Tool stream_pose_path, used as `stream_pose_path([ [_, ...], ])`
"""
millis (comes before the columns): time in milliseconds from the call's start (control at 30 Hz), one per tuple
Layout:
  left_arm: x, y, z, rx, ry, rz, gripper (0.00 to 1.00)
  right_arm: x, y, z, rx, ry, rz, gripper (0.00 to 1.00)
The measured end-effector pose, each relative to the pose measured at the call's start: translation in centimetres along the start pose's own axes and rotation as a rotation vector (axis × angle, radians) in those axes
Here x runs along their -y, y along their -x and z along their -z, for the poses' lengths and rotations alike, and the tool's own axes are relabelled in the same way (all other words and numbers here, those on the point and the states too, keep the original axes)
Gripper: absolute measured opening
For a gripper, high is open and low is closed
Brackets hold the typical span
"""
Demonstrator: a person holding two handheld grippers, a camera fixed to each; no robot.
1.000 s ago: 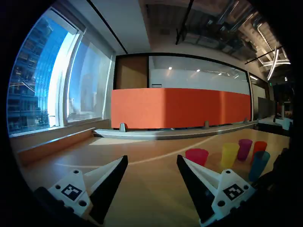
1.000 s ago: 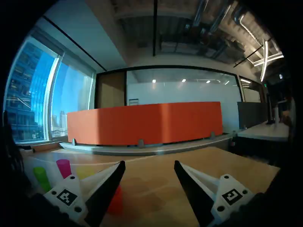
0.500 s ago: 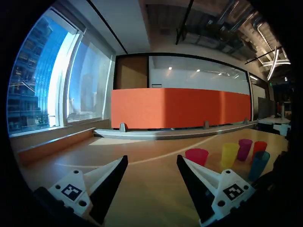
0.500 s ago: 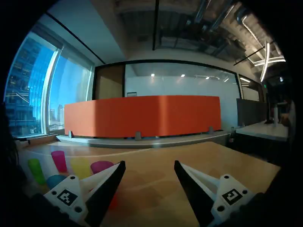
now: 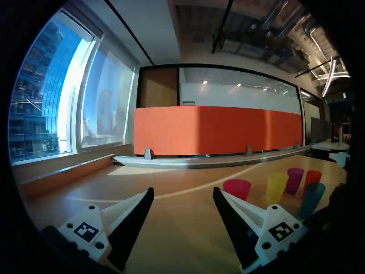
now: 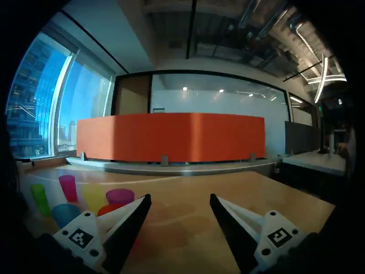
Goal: Pour water
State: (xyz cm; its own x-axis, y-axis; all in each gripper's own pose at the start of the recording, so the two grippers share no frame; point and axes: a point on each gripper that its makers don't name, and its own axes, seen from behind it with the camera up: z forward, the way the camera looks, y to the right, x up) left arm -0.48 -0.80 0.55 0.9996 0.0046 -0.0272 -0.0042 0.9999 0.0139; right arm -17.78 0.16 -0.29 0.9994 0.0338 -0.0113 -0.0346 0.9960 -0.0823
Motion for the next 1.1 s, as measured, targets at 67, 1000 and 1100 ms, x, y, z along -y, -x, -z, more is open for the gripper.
stream_pose_path([
  [67,-0.01,0.0,0.0,0.0,0.0,0.0,0.96,-0.02,-0.02,0.01,0.0,0.0,0.0,1.0],
  [1000,-0.04,-0.02,0.06,0.0,0.0,0.0,0.96,-0.22,0.28,0.06,0.001,0.002,0.0,1.0],
  [1100,-0.05,-0.01,0.03,0.0,0.0,0.0,0.96,-0.23,0.28,0.06,0.001,0.002,0.0,1.0],
])
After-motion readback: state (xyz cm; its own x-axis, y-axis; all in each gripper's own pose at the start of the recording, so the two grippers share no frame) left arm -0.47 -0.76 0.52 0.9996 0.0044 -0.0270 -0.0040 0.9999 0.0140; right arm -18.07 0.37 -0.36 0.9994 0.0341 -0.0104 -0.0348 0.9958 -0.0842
